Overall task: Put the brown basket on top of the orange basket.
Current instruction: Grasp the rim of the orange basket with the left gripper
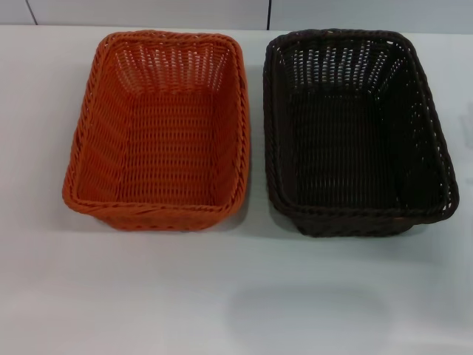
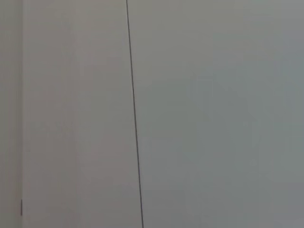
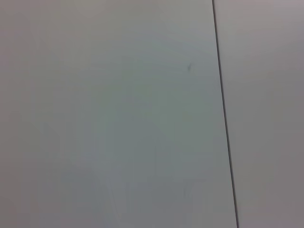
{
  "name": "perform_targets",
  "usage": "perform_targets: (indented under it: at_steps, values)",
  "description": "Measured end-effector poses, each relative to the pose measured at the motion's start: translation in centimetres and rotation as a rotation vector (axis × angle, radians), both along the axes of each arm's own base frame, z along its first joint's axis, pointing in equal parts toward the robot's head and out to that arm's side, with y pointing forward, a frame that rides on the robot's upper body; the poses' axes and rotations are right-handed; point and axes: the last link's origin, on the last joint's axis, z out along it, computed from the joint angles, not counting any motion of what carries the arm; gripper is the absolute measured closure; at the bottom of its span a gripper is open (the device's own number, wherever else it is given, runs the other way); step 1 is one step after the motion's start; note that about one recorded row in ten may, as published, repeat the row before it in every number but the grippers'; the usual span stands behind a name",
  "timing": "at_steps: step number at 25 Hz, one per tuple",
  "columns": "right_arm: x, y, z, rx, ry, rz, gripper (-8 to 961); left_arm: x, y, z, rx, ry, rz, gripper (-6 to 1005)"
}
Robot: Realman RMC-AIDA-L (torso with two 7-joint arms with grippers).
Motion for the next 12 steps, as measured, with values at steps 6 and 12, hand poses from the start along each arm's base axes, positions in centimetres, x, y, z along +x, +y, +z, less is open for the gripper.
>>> perform_targets:
  at_steps: [6,12]
  values:
    - [-0.04,0.02,0.0,0.0,0.001,0.001,167,0.0,0.02,0.04,0.0,0.001,-0.001,203]
    - [-0.09,0.03,-0.06,0.0,0.002,0.002,167,-0.02,-0.09,0.07,0.002,0.003,0.0,209]
